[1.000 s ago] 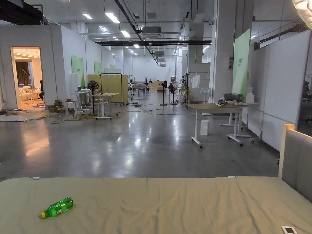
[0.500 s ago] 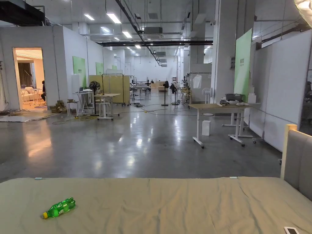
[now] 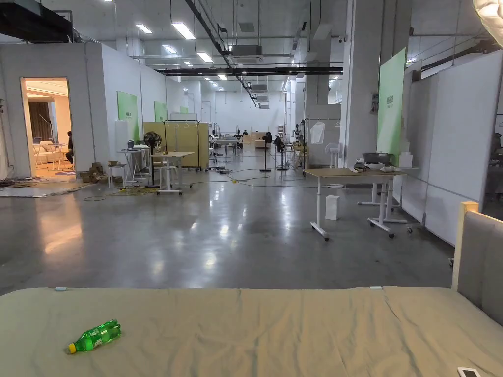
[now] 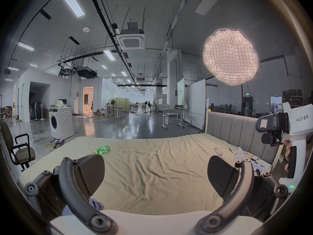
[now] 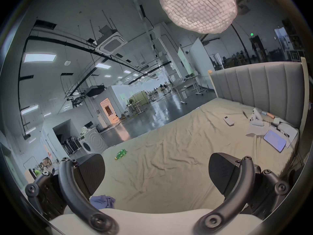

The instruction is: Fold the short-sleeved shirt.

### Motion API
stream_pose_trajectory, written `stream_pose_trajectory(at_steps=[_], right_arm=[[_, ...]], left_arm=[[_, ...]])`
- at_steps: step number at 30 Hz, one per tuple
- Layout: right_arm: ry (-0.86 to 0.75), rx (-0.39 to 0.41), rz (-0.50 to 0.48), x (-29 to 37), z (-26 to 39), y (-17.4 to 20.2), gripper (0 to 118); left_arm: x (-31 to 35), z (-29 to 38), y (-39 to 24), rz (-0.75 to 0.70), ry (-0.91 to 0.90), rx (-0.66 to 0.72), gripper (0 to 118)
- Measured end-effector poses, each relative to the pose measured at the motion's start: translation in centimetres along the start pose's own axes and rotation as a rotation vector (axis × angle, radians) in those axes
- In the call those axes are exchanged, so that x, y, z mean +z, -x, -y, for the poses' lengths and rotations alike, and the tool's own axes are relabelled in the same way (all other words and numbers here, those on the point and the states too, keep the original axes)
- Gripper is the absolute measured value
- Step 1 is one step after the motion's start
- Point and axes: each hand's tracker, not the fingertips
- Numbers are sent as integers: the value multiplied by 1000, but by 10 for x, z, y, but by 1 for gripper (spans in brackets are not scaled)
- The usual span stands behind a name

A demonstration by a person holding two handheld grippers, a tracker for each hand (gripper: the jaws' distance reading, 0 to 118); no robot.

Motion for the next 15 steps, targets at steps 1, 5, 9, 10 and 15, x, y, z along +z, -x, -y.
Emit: stream_pose_trajectory(at_steps=[1, 5, 9, 10, 15], right_arm=[[10, 37, -39, 0, -2, 2, 118], [-77, 176, -263, 2, 1, -3, 118], [-157, 363, -94, 8, 6, 9, 118], [-134, 394, -39, 5, 8, 11, 118], [-89, 455, 7, -3, 17, 12, 118]], left_arm=[[0, -1, 0, 2, -3, 0, 118], [2, -4, -3, 6, -20, 14, 118], [4, -6, -4, 34, -36, 20, 118], [5, -6, -6, 30, -40, 14, 118], [4, -5, -12, 33, -41, -8, 118]])
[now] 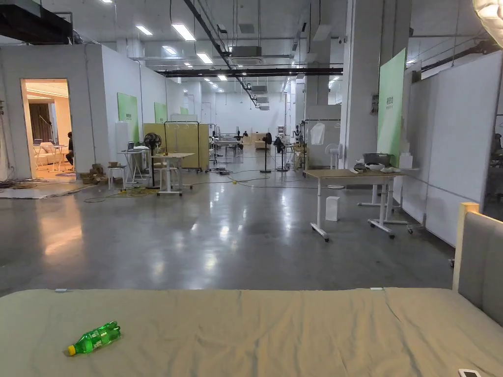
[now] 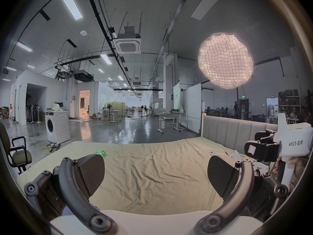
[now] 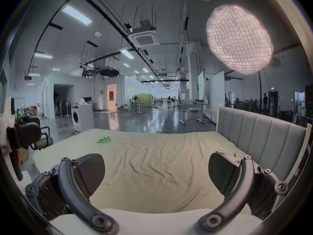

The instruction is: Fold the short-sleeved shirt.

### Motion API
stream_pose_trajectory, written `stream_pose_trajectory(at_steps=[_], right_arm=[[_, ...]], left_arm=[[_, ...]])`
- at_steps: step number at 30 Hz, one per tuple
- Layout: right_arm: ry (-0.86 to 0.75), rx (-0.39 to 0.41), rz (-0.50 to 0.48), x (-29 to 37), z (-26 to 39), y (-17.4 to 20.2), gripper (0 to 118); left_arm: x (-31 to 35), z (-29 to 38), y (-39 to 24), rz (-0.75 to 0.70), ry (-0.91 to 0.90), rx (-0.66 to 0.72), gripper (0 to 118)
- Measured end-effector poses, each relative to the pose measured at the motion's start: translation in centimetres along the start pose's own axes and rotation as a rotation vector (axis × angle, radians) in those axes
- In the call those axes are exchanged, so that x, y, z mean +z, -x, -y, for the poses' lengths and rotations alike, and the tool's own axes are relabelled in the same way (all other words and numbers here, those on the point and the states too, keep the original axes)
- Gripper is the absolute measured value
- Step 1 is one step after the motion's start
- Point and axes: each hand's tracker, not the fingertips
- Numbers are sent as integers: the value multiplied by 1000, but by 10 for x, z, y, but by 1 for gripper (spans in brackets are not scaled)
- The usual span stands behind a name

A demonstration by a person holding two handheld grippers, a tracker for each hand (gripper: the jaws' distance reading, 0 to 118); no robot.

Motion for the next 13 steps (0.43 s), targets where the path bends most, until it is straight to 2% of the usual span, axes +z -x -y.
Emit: stream_pose_trajectory(at_steps=[6, 10, 13], right_arm=[[-20, -25, -44, 0, 3, -1, 118], [-54, 3, -28, 2, 3, 0, 118], [-60, -5, -23, 2, 5, -1, 118]], left_arm=[[-2, 0, -2, 11, 5, -5, 118], [-1, 0, -2, -3, 8, -17, 118], [-2, 1, 0, -11, 12, -4, 118]])
